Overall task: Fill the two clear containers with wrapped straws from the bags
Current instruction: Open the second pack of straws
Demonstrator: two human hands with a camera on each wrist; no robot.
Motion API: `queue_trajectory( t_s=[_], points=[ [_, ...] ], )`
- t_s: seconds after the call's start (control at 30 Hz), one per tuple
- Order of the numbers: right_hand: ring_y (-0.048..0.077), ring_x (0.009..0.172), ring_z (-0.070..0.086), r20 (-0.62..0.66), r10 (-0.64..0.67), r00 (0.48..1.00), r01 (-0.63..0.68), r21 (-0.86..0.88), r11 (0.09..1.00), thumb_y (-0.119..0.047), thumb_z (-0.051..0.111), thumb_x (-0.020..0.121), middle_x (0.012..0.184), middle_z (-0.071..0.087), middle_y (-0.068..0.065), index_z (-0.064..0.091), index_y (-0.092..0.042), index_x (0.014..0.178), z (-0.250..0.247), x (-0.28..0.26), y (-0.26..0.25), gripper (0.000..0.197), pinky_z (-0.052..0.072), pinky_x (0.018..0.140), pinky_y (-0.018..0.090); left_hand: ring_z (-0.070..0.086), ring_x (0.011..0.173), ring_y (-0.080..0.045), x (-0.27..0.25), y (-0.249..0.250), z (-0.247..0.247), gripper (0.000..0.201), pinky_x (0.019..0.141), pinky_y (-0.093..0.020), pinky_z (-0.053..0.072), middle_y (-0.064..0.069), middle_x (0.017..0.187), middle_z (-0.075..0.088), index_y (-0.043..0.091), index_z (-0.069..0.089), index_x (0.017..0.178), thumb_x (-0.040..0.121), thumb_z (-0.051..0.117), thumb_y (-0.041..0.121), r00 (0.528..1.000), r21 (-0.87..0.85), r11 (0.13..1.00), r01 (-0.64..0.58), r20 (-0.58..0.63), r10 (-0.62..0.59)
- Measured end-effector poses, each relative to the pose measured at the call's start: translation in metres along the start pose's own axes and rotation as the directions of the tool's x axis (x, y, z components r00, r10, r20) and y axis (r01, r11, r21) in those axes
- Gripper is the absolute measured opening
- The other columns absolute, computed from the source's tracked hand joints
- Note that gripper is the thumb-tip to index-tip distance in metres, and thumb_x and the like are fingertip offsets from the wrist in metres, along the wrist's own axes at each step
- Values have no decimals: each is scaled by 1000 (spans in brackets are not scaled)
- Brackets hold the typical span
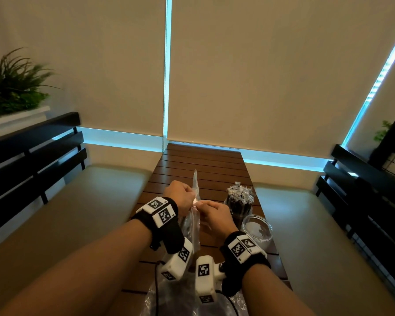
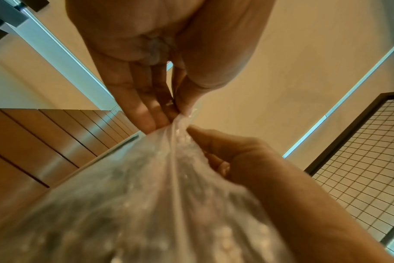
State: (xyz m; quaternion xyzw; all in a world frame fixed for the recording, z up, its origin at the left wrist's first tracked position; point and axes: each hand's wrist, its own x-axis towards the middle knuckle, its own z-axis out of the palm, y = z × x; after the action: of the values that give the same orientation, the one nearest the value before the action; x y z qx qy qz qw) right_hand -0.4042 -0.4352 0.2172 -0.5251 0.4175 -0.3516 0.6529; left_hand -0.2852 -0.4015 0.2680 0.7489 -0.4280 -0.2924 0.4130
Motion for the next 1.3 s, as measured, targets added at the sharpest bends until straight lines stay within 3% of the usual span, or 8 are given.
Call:
queue_trajectory(
  t_s=[0.1, 0.23, 0.43, 0.57, 0.8, 1.0, 1.07, 1.3],
  points=[
    [25, 72, 61, 24, -2, 1000, 3, -72, 997, -4, 63, 88, 79, 65, 14, 72, -5, 84, 1, 2, -9, 10, 54, 65, 36, 72, 79, -28, 5, 2, -3, 20, 70, -43, 62, -10, 84, 72, 16, 70, 77, 93, 61, 23, 1000, -53, 999, 11, -3, -11],
    [16, 59, 62, 0, -9, 1000, 9, -71, 997, 0, 63, 84, 78, 66, 15, 67, -7, 74, -1, 6, -20, 13, 51, 49, 23, 71, 81, -22, 5, 5, 0, 18, 64, -32, 60, -7, 87, 71, 15, 66, 92, 84, 73, 30, 999, -120, 992, 41, 34, -37],
    [10, 51, 65, 86, 3, 996, -4, 9, 1000, 1, 61, 90, 68, 69, 6, 65, -1, 90, -5, 2, -16, 4, 49, 43, 21, 58, 54, -19, 10, 1, -4, 9, 48, -25, 45, -16, 78, 66, 8, 67, 74, 80, 67, 1, 984, -217, 968, 127, 147, -96],
    [16, 55, 55, 39, 13, 999, -15, 43, 999, -11, 65, 92, 71, 60, 8, 64, -4, 95, -4, 7, -10, 8, 48, 46, 24, 50, 44, -15, 3, 2, -6, 4, 42, -25, 36, -17, 75, 61, 0, 67, 88, 86, 63, 1, 977, -252, 954, 163, 178, -120],
    [14, 59, 61, -21, -46, 999, 46, 24, 999, -8, 62, 94, 77, 66, 6, 64, -8, 94, -1, 7, -10, 1, 54, 52, 27, 54, 53, -20, 1, 10, -9, 9, 51, -29, 43, -13, 68, 62, 4, 69, 84, 83, 62, -1, 977, -220, 962, 162, 176, -124],
    [24, 76, 68, -73, -47, 996, 53, 91, 994, 10, 66, 82, 107, 67, 21, 55, -2, 113, -3, 9, -19, 35, 56, 58, 30, 71, 83, -35, 0, 12, -5, 11, 84, -42, 57, -16, 87, 73, 1, 71, 90, 82, 66, 6, 970, -209, 959, 191, 189, -152],
    [18, 69, 68, -65, -41, 997, 47, 100, 994, 10, 68, 80, 103, 66, 18, 54, -1, 116, 0, 7, -19, 39, 54, 53, 25, 72, 86, -38, 1, 14, -5, 14, 81, -52, 58, -21, 87, 74, -2, 71, 87, 79, 62, 5, 974, -178, 966, 185, 163, -157],
    [15, 59, 64, -34, 2, 999, 2, 111, 994, 2, 64, 90, 81, 64, 9, 59, -1, 106, 1, 6, -17, 18, 54, 52, 25, 70, 79, -35, 0, 17, -6, 8, 85, -51, 57, -24, 89, 70, -2, 66, 86, 87, 58, 1, 977, -156, 974, 165, 164, -139]
  ],
)
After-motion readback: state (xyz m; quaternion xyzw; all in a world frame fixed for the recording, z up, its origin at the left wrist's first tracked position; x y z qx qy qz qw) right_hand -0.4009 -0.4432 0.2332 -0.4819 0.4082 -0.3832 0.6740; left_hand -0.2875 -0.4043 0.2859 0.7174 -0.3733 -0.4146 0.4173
